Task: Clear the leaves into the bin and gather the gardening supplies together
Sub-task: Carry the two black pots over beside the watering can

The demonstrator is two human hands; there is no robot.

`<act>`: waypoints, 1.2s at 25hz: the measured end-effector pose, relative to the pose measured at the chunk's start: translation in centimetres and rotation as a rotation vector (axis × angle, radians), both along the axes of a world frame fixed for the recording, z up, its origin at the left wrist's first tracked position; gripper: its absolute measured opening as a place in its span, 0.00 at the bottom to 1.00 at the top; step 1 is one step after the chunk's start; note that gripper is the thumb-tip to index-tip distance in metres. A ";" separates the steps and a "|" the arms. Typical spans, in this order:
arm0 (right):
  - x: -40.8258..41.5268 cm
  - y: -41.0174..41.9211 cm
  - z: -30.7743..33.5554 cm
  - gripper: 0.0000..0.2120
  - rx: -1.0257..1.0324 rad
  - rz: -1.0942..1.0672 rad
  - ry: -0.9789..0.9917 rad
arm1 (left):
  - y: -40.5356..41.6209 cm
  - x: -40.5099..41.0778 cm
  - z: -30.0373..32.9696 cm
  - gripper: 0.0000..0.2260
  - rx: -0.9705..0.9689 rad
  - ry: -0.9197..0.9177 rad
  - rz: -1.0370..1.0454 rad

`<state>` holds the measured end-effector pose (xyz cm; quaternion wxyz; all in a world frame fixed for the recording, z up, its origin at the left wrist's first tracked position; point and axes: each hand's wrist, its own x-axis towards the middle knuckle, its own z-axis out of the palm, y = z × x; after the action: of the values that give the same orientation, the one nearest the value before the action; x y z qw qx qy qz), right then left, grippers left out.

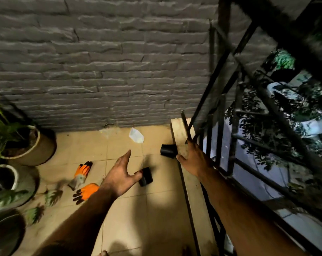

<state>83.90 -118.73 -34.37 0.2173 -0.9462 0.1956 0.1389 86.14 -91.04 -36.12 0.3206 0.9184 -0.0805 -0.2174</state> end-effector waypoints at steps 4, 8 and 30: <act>2.9 -1.0 -14.5 0.35 0.059 -0.117 -0.038 | -1.0 3.6 -15.4 0.43 -0.037 0.049 0.018; 6.1 -2.1 -32.2 0.32 0.085 -0.223 -0.087 | -2.1 6.6 -33.9 0.48 0.003 0.100 -0.036; 16.1 -2.0 -53.1 0.26 0.284 -0.420 -0.214 | -1.0 14.6 -50.3 0.04 0.039 -0.232 -0.297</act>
<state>100.03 -120.72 -87.52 0.3913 -0.8542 0.3419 0.0160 100.76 -92.04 -86.42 0.2558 0.9213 -0.2475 -0.1567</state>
